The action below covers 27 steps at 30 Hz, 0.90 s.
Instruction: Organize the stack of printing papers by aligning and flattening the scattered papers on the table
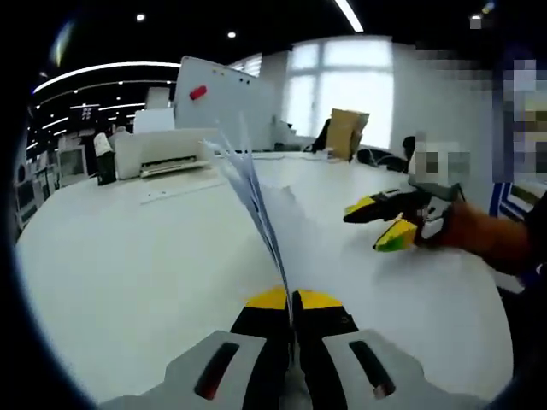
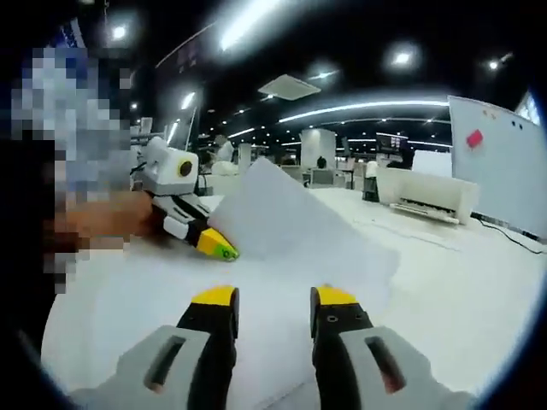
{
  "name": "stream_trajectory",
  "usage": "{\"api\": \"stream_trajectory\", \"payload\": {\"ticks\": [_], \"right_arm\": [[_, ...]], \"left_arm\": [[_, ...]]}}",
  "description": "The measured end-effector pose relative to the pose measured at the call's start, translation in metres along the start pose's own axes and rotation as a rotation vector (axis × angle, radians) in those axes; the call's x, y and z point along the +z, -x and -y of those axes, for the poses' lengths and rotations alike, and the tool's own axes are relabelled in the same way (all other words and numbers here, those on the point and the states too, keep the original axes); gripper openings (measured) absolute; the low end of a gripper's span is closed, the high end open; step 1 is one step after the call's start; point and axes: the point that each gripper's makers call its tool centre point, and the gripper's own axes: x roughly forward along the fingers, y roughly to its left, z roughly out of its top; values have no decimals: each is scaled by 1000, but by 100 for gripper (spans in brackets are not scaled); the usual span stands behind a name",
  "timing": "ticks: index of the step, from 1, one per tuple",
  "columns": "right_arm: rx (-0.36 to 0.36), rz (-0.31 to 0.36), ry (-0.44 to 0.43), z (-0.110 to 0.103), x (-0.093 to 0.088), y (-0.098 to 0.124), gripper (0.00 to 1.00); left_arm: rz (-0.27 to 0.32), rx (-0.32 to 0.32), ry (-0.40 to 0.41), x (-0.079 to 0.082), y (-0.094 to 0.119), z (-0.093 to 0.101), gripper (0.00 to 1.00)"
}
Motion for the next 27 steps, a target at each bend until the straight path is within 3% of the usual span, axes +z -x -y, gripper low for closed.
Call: {"api": "stream_trajectory", "payload": {"ticks": [3,7,8,9,10,14,20,27], "right_arm": [[24,-2,-3,-6,0,0,29],[62,-113,-25,-17,-22,1,28],[58,-180,-21,-18,-34,2,28],[54,-134,19,-15,-27,-1,28],[45,-131,-29,-14,-29,-6,28],[45,-126,-24,-19,-29,1,28],[48,-122,-15,-23,-26,1,27],[51,-119,-22,-22,-26,0,27]], "left_arm": [[2,3,-7,0,0,0,6],[4,7,-17,-1,0,0,6],[4,8,-19,-1,0,0,6],[3,8,-19,-1,0,0,6],[5,7,-17,-1,0,0,6],[10,13,-20,-1,0,1,7],[35,57,-90,-1,2,-1,13],[99,187,-140,7,19,-18,34]]}}
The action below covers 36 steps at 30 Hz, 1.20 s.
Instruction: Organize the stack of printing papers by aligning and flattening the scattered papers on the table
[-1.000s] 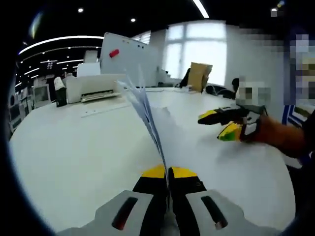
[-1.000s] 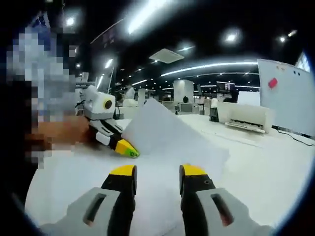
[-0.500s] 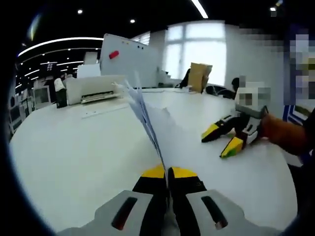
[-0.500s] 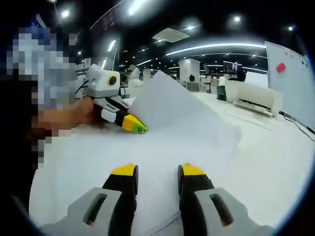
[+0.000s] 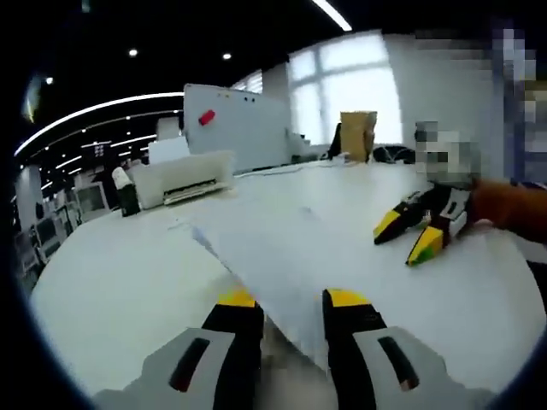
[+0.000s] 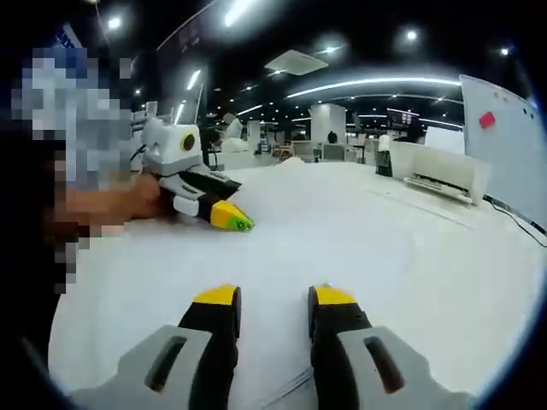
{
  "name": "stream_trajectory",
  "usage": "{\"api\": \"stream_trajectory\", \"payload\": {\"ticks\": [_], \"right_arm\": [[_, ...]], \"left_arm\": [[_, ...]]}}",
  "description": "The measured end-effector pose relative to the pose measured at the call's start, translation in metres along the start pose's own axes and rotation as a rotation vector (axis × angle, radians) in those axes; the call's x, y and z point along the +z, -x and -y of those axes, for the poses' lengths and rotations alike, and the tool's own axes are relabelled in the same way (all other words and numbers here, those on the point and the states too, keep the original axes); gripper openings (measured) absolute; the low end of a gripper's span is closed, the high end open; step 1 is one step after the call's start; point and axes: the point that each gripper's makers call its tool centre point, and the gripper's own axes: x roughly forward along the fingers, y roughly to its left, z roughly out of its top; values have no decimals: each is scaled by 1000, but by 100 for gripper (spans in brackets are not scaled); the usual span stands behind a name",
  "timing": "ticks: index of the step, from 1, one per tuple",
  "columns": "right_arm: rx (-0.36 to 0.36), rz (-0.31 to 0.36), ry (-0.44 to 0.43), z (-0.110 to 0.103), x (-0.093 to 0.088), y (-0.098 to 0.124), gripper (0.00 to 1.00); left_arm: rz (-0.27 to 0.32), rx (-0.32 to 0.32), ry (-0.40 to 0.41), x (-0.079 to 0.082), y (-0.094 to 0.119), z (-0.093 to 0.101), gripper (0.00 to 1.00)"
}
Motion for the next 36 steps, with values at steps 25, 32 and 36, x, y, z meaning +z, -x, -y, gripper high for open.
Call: {"api": "stream_trajectory", "payload": {"ticks": [25,32,36], "right_arm": [[-32,-54,-44,3,3,1,26],[-60,-21,-44,-6,17,22,30],[-74,-38,-49,-10,16,29,34]], "left_arm": [[-55,68,221,-1,88,8,41],[-52,53,240,0,104,16,42],[-67,39,243,-3,109,22,43]]}}
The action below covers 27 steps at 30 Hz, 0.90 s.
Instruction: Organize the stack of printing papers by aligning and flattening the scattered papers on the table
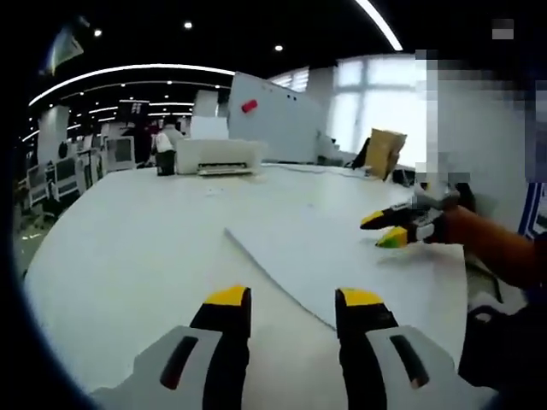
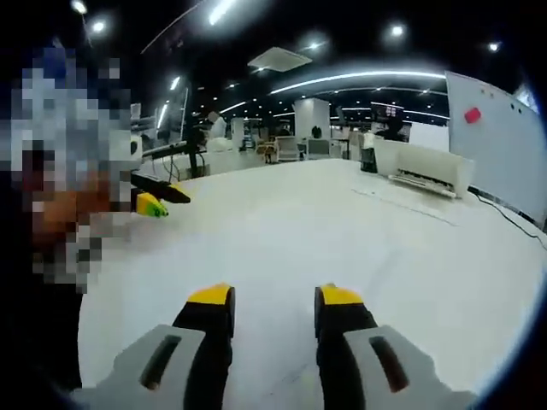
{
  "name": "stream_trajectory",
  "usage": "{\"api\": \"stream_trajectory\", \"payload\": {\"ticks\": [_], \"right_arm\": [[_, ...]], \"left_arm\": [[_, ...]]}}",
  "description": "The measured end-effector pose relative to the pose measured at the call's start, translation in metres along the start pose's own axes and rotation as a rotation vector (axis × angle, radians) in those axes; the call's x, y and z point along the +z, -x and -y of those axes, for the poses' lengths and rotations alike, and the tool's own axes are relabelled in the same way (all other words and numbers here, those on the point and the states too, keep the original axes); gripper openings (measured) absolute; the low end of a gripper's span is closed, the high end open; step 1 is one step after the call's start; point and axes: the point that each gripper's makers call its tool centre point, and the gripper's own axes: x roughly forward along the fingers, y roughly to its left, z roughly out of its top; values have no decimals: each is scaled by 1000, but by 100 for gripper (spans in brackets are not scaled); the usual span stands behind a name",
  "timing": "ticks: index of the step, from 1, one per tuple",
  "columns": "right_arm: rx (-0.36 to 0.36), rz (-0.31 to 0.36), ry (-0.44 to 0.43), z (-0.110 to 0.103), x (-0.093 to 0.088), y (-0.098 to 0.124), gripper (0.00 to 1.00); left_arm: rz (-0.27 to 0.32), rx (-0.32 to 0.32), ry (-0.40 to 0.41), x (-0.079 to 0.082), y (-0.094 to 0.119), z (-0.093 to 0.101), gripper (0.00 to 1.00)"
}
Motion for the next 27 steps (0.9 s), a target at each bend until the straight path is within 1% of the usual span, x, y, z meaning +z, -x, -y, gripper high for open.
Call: {"api": "stream_trajectory", "payload": {"ticks": [4,11,13,14,18,22,23,27], "right_arm": [[-18,12,-12,-5,2,17,39],[-56,36,-15,-11,6,39,42],[-77,69,12,-12,12,46,43],[-80,73,18,-14,13,49,43],[-78,100,28,-21,18,57,48],[-58,111,12,-29,19,64,50],[-52,121,14,-33,20,68,50],[-41,131,2,-38,23,79,53]], "left_arm": [[-15,-4,-7,-5,9,3,45],[-9,13,13,-9,32,0,47],[-13,17,14,-12,37,1,47],[-13,19,16,-12,40,1,47],[-8,24,13,-12,51,4,47],[1,21,7,-8,60,7,49],[3,23,1,-7,64,7,49],[10,30,-14,-3,75,8,50]]}}
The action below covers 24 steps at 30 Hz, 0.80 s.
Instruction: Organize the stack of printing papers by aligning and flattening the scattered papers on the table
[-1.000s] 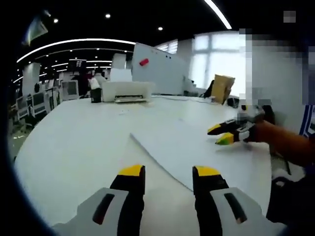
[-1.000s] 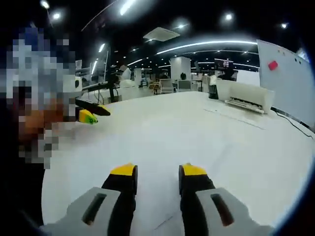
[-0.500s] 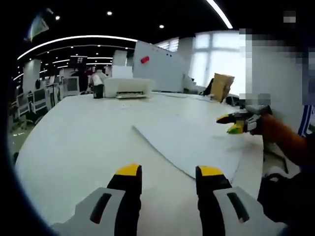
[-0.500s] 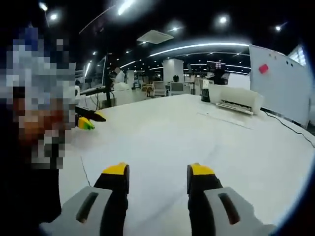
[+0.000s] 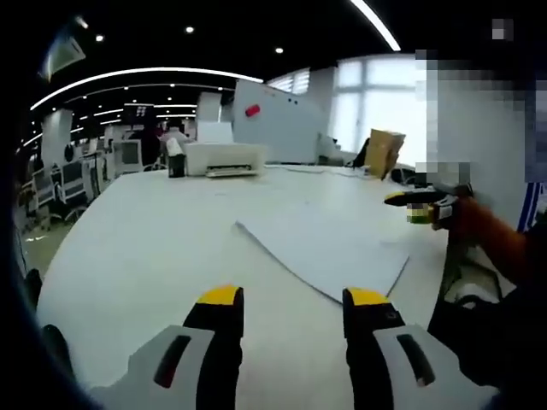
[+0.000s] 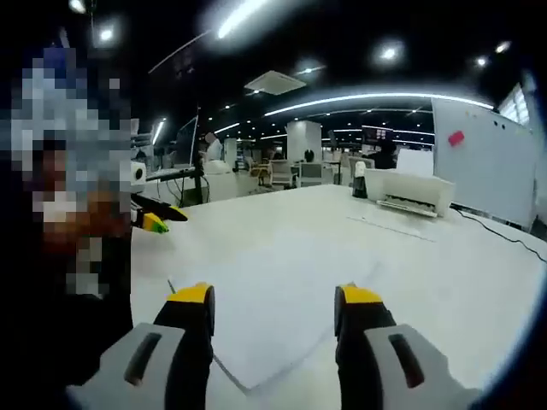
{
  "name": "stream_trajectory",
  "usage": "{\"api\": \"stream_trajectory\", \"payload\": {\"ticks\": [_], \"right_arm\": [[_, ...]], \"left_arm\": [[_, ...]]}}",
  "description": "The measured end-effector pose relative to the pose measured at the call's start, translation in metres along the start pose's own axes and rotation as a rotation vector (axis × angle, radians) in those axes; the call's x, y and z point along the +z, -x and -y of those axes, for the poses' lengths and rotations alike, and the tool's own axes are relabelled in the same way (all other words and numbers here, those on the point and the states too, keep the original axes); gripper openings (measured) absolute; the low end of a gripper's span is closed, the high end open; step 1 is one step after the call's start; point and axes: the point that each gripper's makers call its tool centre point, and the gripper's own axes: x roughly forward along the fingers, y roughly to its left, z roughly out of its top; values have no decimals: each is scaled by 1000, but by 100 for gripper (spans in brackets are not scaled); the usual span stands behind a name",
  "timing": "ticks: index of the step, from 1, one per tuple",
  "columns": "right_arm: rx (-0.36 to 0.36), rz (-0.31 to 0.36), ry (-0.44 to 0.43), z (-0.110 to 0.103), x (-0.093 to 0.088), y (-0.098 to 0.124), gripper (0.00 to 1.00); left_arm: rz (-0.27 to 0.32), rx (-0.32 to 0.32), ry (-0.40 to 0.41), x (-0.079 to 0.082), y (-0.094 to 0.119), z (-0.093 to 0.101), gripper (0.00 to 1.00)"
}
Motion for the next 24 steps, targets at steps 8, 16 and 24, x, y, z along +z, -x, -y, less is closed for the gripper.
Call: {"api": "stream_trajectory", "payload": {"ticks": [8,16,24], "right_arm": [[3,13,-6,-5,7,21,55],[3,29,-29,-9,14,32,55],[5,9,-16,-17,10,43,54]], "left_arm": [[21,23,-15,6,22,-5,50],[32,42,3,6,42,-11,51],[61,53,43,7,68,-17,51]]}}
